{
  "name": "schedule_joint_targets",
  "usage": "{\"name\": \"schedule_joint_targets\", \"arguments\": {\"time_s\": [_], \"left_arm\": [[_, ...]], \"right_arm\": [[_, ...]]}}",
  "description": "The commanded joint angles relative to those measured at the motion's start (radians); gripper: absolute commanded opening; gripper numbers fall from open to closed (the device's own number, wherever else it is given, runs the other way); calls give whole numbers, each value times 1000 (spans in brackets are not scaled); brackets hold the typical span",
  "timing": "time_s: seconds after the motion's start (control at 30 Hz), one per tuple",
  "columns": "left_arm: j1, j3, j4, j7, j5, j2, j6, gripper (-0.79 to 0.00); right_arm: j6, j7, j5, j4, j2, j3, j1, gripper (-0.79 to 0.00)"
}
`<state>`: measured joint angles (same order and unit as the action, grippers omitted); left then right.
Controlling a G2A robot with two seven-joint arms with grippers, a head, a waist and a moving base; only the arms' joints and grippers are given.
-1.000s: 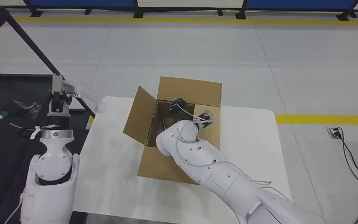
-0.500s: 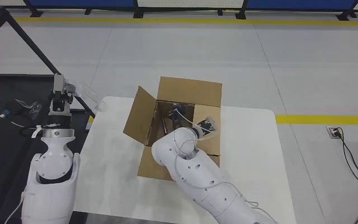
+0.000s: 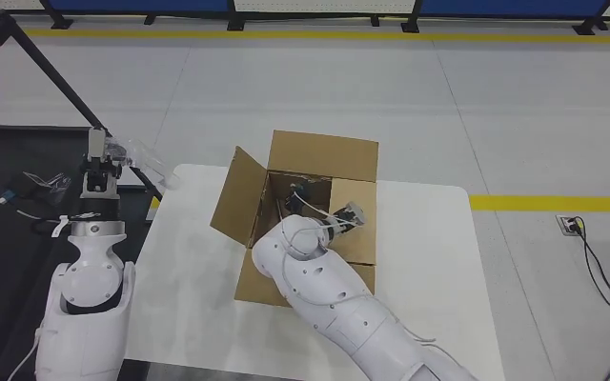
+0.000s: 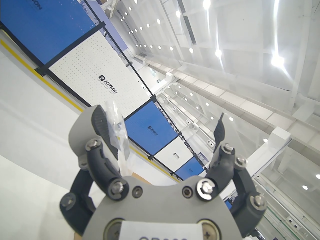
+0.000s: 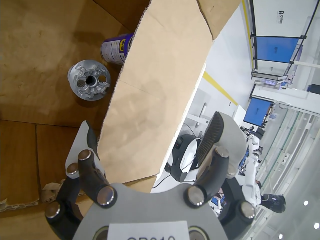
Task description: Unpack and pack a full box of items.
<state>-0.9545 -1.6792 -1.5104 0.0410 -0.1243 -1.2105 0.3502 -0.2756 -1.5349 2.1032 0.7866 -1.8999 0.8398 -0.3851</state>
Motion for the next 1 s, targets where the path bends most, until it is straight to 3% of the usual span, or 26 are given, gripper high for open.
{"name": "schedule_joint_targets", "arguments": {"time_s": [0.0, 0.4, 0.67, 0.97], "left_arm": [[2, 1, 1, -1, 0, 0, 0, 0], [22, 14, 10, -10, -2, -1, 4, 0], [27, 20, 10, -9, -6, -1, 3, 0], [33, 28, 14, -5, -9, -3, 5, 0]], "right_arm": [[-9, 0, 12, -7, -9, -5, 5, 0], [-9, -1, 250, 66, -40, 102, -57, 0], [-3, -1, 401, 209, -51, 201, -135, 0], [74, 12, 444, 403, -45, 306, -213, 0]]}}
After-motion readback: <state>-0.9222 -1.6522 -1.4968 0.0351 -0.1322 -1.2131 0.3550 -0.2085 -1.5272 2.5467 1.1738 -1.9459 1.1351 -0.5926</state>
